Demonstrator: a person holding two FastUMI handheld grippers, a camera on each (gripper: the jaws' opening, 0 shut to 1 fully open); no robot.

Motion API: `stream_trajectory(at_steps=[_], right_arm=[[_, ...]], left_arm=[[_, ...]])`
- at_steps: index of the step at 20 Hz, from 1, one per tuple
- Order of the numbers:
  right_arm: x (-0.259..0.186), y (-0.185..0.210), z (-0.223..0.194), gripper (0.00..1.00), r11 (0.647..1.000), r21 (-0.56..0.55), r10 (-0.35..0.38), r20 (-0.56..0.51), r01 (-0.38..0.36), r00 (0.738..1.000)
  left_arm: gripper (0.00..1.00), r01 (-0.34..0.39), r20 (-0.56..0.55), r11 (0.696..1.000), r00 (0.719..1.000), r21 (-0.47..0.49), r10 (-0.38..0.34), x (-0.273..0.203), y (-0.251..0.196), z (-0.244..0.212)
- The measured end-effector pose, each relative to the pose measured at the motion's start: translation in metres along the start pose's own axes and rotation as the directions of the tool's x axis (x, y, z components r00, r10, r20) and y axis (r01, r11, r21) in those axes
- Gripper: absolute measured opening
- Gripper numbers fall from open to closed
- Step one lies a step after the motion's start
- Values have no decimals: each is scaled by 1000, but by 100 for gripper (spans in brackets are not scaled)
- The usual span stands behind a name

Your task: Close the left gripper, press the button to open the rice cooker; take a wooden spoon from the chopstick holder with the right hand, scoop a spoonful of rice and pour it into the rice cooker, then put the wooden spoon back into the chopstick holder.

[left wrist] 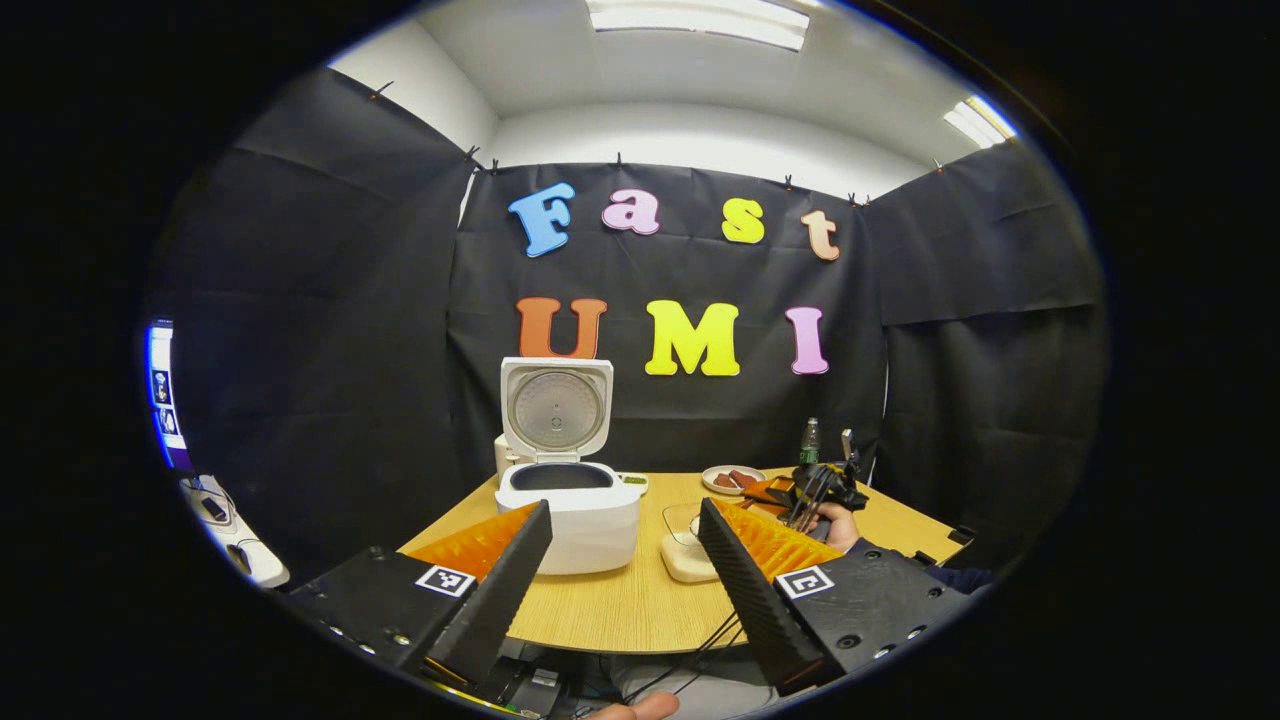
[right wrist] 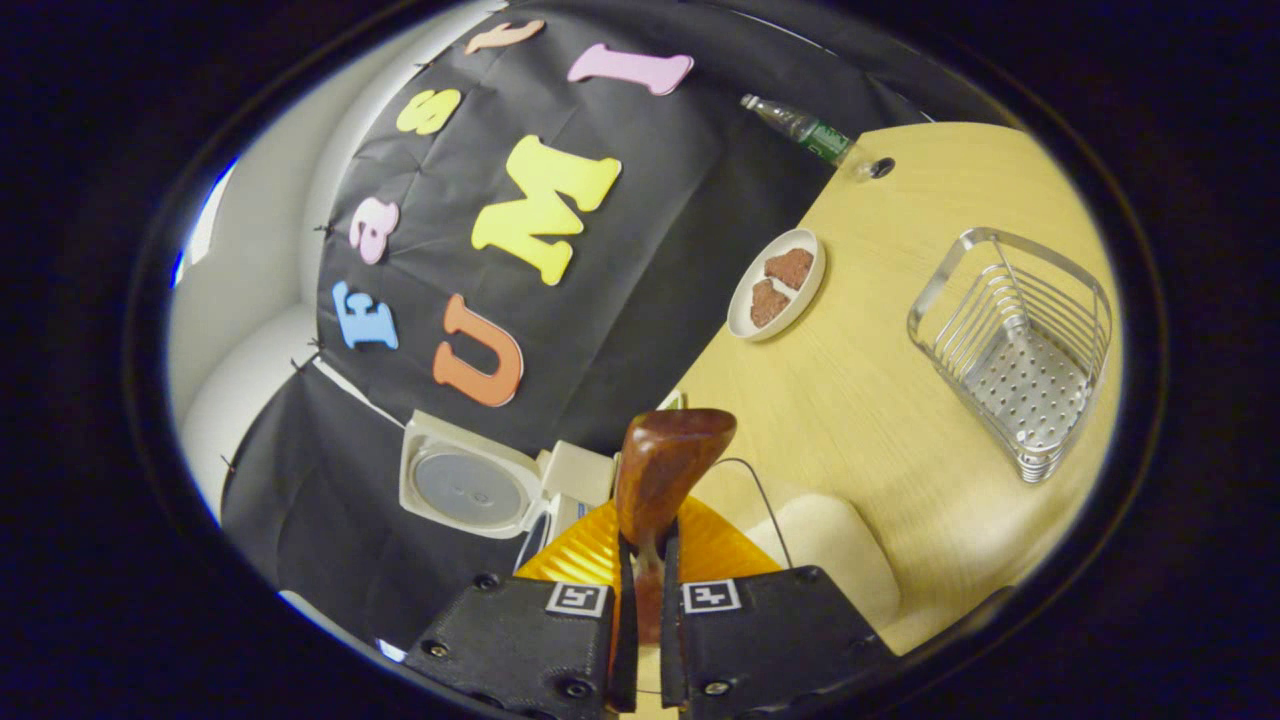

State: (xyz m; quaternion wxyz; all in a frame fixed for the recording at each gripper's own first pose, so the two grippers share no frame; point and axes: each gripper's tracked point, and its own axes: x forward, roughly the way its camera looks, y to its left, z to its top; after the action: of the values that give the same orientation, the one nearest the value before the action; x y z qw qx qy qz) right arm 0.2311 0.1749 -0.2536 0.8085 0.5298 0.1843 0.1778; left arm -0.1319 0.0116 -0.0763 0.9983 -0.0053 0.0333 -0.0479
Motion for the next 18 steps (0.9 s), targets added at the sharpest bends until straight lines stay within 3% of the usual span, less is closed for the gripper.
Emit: stream_trajectory(at_steps=[3,6,7,8,11,12,18], right_arm=[[-14,12,28,12,976,204,71,45,-79,996],[-28,33,43,14,883,438,166,43,-168,985],[-34,41,49,14,851,490,194,47,-192,980],[-38,47,53,13,841,504,201,51,-199,978],[-41,60,57,13,880,436,190,47,-191,981],[-40,65,54,10,879,436,195,40,-192,980],[-10,99,51,13,897,403,200,-5,-181,980]], left_arm=[[94,4,-9,1000,1000,-1,-4,4,-3,-2],[94,1,-7,1000,1000,4,-1,2,-1,-1],[94,0,-4,1000,1000,6,0,1,0,1],[94,-2,1,1000,1000,5,2,0,1,2],[94,-10,11,1000,1000,5,10,-7,6,4],[94,-12,14,1000,1000,6,12,-8,7,5],[94,-25,32,999,999,21,24,-3,20,21]])
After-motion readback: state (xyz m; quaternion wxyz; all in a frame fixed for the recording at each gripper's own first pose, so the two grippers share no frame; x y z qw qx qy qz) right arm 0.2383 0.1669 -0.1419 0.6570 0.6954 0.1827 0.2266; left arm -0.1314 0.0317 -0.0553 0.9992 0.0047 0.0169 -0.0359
